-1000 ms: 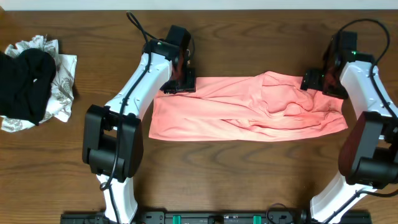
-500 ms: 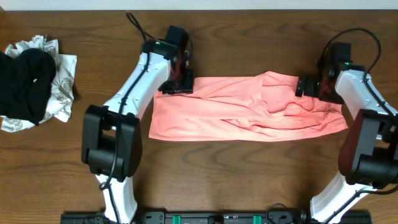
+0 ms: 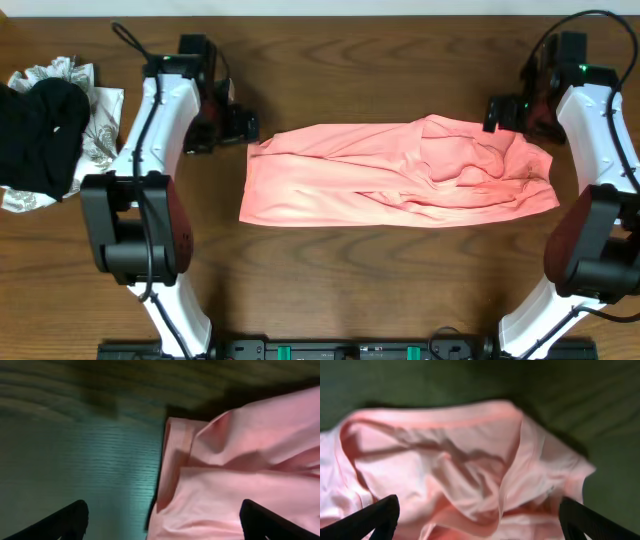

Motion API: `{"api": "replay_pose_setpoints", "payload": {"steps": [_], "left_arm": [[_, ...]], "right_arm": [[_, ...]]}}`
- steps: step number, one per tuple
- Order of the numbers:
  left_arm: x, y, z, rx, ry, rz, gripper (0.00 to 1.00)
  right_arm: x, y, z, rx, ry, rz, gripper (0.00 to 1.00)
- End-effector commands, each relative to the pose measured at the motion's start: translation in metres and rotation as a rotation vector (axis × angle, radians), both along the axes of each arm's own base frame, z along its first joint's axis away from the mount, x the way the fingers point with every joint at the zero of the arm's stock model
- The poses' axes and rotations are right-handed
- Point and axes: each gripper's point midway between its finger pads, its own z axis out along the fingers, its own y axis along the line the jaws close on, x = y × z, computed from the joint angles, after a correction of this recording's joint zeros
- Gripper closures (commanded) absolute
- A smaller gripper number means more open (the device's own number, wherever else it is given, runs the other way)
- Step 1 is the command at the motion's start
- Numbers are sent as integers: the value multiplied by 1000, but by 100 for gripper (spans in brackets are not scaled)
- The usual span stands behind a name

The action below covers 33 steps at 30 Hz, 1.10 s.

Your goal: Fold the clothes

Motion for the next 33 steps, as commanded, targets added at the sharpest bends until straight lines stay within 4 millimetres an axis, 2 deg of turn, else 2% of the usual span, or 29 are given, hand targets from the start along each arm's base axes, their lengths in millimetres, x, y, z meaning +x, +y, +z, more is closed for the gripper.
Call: {"api": "replay_pose_setpoints", "payload": {"steps": [1, 9, 16, 28, 33], "left_arm": [[-13, -18, -2, -119, 9, -135, 1], [-28, -34, -36, -225, 55, -170, 2], [-40, -33, -55, -226, 85, -165, 2], [-55, -52, -85, -343, 120, -156, 2], [-60, -69, -90, -405, 151, -170, 2]], "right_arm": [[-7, 2, 4, 13, 19, 4, 1], [-32, 6, -12, 29, 118, 4, 1], [-50, 9, -32, 40, 178, 5, 1], [-48, 18, -34, 35, 173, 34, 1], [-47, 18, -34, 35, 170, 34, 1]]}}
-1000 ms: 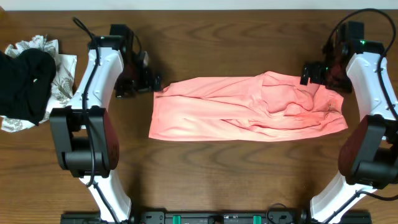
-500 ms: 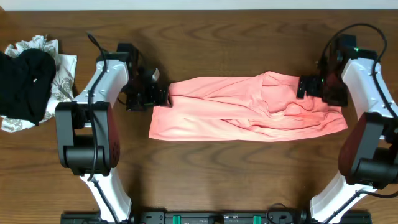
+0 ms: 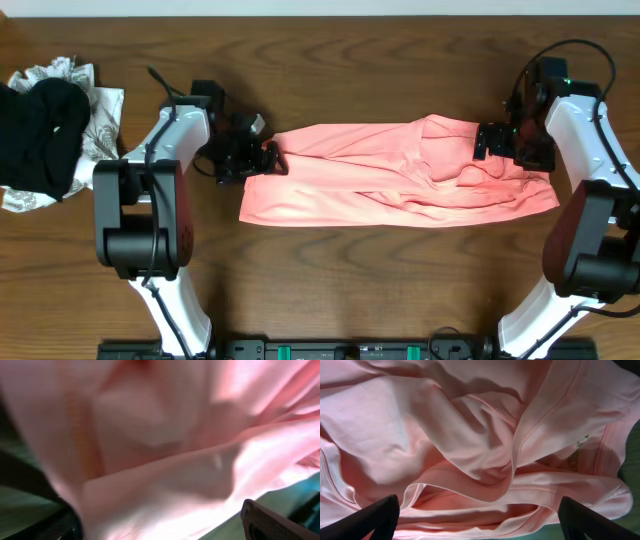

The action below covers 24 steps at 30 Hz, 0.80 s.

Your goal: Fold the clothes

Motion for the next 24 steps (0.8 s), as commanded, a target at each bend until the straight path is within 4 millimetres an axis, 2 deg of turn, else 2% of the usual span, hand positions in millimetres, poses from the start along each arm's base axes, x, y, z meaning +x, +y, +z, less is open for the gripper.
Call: {"api": "replay_pose_setpoints", "payload": {"steps": [1, 6, 9, 11, 13, 14, 16, 18, 24], "left_arm": [[-21, -14, -28, -29, 96, -38, 2], [-25, -24, -28, -27, 98, -67, 1], [-26, -29, -28, -27, 98, -81, 9], [-27, -30, -28, -26, 98, -85, 22], [-27, -29, -29, -25, 97, -83, 47], [-26, -27, -29, -18, 95, -81, 69], [-25, -23, -30, -6, 93, -76, 87], [-23, -17, -32, 20, 91, -70, 94], [-12, 1, -28, 90, 97, -14, 94]], "right_arm": [[0, 4, 2, 7, -8, 17, 1], [-1, 4, 2, 7, -3, 16, 1], [-1, 5, 2, 7, -4, 16, 1], [-1, 4, 2, 7, -4, 17, 1], [-1, 4, 2, 7, -4, 16, 1], [-1, 4, 2, 7, -4, 17, 1], [-1, 5, 2, 8, -4, 17, 1], [-1, 5, 2, 8, -4, 17, 1], [7, 11, 5, 45, -35, 20, 1]]}}
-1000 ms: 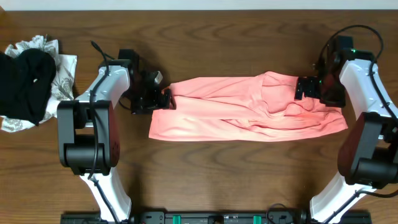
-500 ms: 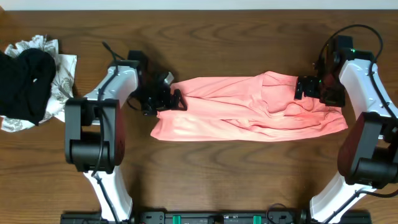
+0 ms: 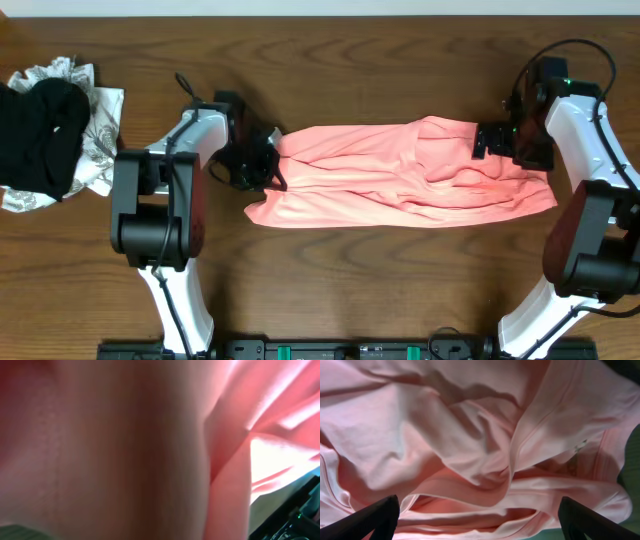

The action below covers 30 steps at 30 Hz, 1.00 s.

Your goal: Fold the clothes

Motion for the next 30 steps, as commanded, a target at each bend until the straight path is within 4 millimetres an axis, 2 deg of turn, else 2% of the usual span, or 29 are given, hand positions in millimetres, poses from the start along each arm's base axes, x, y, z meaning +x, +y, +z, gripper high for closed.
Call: {"api": "replay_pose_setpoints", "payload": {"steps": [1, 4, 13, 18, 24, 30], "left_arm": [[10, 24, -5, 105, 0, 32, 94], [20, 28, 6, 118, -31, 40, 94], [35, 67, 31, 352, -143, 32, 94], [42, 71, 55, 375, -217, 44, 94], [48, 93, 80, 497, -302, 60, 94], [49, 95, 86, 520, -323, 61, 94]], "right_arm": [[5, 8, 7, 27, -27, 20, 1], [9, 8, 11, 29, -40, 24, 1], [16, 13, 15, 60, -71, 47, 1], [27, 11, 17, 48, -117, 83, 1], [30, 9, 18, 41, -131, 79, 1], [29, 8, 17, 41, -125, 76, 1]]}}
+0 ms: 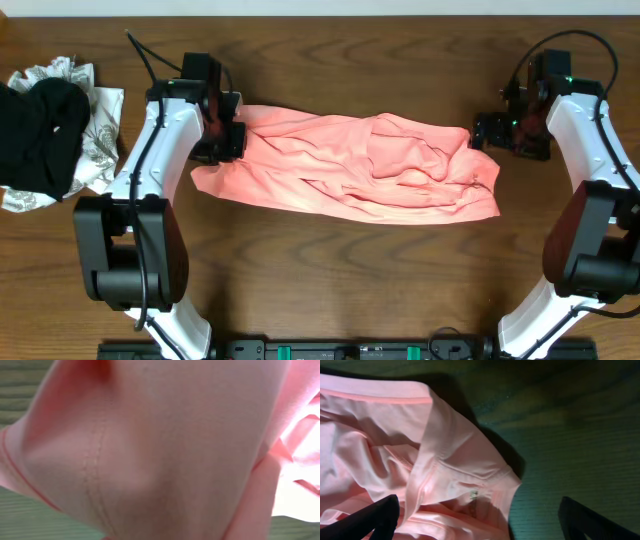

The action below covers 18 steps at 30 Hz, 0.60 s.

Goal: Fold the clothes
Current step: 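Fold the left end rightward over the band with the left gripper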

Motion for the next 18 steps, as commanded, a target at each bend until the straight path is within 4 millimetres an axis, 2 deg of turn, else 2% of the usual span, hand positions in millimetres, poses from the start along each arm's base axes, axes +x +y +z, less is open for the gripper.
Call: {"api": "replay_pose_setpoints", "payload": {"steps": [1, 7, 13, 18], "left_arm": [[7, 8, 10, 48, -35, 19, 94], [9, 9, 12, 82, -44, 50, 94], [13, -5, 25, 103, -67, 14, 94], [17, -9, 37, 195, -95, 17, 94]], "right_arm": [[7, -1, 10, -6, -33, 22, 1], [2, -33, 9, -123, -11, -66, 1], [-5, -53, 8, -113, 3, -142, 1], [-9, -63, 8, -107, 12, -184, 1]]}}
